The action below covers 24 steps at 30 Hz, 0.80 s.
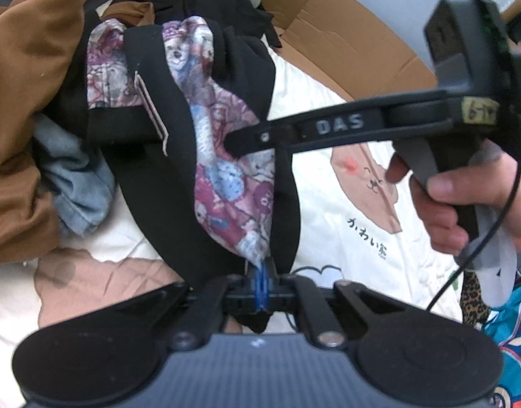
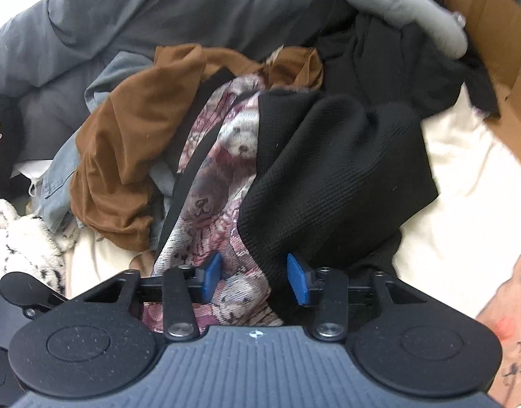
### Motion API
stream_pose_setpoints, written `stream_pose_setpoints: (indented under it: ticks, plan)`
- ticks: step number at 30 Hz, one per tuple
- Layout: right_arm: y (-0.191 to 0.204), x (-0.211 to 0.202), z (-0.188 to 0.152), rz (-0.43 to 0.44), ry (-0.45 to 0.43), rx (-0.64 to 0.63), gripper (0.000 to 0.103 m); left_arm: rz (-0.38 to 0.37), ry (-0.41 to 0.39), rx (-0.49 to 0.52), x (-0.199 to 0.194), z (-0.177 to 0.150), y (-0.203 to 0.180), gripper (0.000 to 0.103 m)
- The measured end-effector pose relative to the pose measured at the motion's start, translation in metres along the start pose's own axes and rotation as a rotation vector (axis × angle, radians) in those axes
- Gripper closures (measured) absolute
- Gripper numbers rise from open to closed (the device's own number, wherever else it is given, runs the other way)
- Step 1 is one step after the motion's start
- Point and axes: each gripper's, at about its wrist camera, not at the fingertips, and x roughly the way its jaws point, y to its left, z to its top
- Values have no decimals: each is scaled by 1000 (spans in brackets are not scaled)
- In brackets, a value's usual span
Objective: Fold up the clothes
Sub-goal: 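Grasp the jacket's other edge with the right tool while the left tool holds it, then lift the jacket with both tools, lay it on the sheet, open both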
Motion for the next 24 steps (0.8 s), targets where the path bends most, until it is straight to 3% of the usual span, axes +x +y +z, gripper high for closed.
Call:
stream_pose_setpoints:
  ticks: [1,5,7,9,16,20,24]
  plan:
    - [-1,3,-1,11,9,6,99,2,2,1,0,0,1,102]
    - [-1,0,-5,18,0,6,101,20,10,-6,0,-2,4,101]
    - [-2,-7,-10,0,-12,3,101,27,19,-15,0,-2,6,95]
    - [-5,-14,-16,-24,-21,12,102,30,22,-23,0,-3,9,77]
    - [-24,-52,-37,-80,-26,71,102,90,12,-47,0,-3,19,52]
    - [-36,-76,-50,-108,-10,99,102,123,3,-51,1,1,25,31]
    - [-46,-100,-70,-146,10,99,102,155,-1,-40,4,9,30,29]
